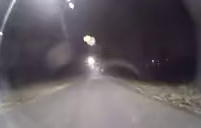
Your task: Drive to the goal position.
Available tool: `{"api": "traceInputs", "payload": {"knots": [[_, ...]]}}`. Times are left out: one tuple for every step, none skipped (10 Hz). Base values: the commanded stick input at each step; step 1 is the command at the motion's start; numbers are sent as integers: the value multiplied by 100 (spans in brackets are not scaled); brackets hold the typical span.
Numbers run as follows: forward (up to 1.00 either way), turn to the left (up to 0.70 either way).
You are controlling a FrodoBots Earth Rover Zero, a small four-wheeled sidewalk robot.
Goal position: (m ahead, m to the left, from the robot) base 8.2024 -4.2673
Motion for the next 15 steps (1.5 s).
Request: {"api": "traceInputs", "payload": {"knots": [[100,7],[100,7],[100,7],[100,7],[100,7],[100,7],[100,7],[100,7],[100,7],[100,8],[100,11],[100,12],[100,9],[100,7],[100,5]]}}
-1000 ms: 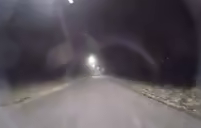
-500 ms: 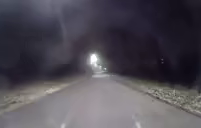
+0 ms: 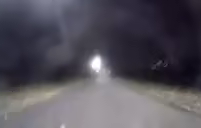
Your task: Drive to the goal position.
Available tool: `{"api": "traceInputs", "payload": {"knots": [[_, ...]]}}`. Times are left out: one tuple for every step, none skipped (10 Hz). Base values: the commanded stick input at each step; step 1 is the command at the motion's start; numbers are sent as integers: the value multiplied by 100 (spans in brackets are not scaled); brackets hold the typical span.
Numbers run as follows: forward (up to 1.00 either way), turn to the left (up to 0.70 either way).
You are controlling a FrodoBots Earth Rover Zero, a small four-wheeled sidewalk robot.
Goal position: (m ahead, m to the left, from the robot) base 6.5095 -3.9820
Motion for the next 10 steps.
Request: {"api": "traceInputs", "payload": {"knots": [[100,5],[100,5],[100,4],[100,4],[100,4],[100,4],[100,4],[100,4],[100,4],[100,4]]}}
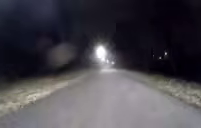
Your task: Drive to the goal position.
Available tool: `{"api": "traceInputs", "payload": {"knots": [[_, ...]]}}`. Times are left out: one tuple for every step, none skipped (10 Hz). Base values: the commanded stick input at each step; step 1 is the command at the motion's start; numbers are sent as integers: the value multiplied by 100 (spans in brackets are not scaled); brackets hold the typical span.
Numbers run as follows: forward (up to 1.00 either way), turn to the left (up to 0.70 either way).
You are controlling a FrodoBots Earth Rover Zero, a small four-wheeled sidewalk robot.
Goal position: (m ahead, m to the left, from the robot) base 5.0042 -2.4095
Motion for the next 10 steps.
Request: {"api": "traceInputs", "payload": {"knots": [[100,4],[100,4],[100,4],[100,4],[100,4],[100,4],[100,4],[100,4],[100,4],[100,4]]}}
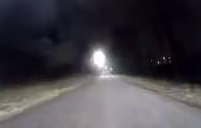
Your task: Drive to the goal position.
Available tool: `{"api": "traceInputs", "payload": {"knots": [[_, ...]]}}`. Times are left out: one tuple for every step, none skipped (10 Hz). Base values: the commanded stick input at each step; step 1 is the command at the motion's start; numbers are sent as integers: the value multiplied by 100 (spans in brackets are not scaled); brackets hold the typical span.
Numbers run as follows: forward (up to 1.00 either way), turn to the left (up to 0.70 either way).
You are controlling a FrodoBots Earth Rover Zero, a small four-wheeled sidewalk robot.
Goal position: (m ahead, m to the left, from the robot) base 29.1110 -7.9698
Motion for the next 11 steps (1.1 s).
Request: {"api": "traceInputs", "payload": {"knots": [[100,4],[100,4],[100,4],[100,4],[100,4],[100,4],[100,4],[100,4],[100,4],[100,4],[100,4]]}}
